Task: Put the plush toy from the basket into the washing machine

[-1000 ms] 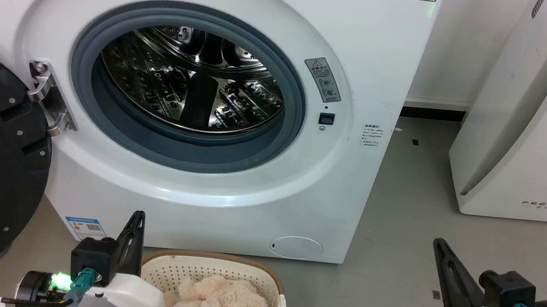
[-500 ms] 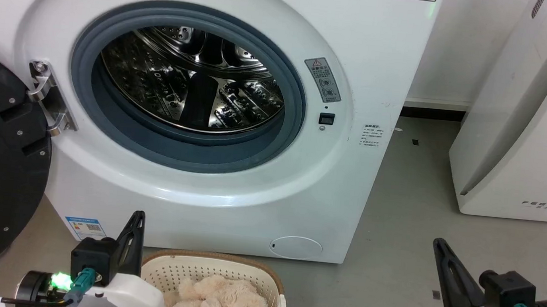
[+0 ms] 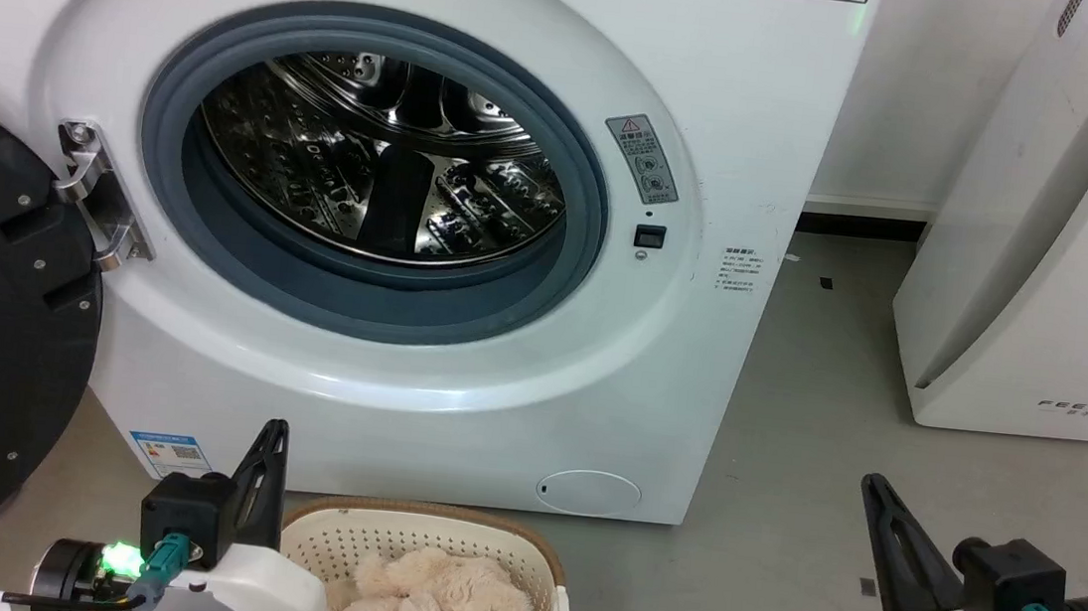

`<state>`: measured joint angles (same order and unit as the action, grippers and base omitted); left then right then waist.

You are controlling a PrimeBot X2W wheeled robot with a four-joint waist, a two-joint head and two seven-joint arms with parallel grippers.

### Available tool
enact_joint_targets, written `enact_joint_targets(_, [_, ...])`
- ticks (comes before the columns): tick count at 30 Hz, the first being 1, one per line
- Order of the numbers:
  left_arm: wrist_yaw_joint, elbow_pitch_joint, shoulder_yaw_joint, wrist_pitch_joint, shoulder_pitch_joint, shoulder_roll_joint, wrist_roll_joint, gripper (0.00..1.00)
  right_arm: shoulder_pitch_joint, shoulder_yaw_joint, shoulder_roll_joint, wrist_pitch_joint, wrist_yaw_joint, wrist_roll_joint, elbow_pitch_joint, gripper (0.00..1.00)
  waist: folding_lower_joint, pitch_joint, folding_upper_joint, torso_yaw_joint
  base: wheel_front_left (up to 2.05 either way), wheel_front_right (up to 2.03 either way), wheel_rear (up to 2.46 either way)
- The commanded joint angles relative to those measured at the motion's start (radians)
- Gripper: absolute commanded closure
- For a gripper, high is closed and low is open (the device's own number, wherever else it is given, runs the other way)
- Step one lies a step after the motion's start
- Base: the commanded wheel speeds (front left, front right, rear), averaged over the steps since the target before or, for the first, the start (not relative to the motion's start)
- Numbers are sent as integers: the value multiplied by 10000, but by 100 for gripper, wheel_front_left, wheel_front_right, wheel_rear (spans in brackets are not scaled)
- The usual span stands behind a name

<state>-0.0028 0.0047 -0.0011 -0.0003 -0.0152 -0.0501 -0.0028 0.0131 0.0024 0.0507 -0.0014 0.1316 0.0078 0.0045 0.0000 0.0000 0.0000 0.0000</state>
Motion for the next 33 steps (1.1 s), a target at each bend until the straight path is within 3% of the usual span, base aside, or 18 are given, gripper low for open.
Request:
enact_joint_targets(1, [28, -47, 11, 3, 152, -1, 28, 100, -131, -24, -5, 14, -9, -78, -45, 100, 0, 0, 0, 0, 0, 0, 0])
enact_joint_targets(33, [28, -47, 11, 3, 152, -1, 28, 100, -131, -24, -5, 14, -9, -78, -45, 100, 0, 0, 0, 0, 0, 0, 0])
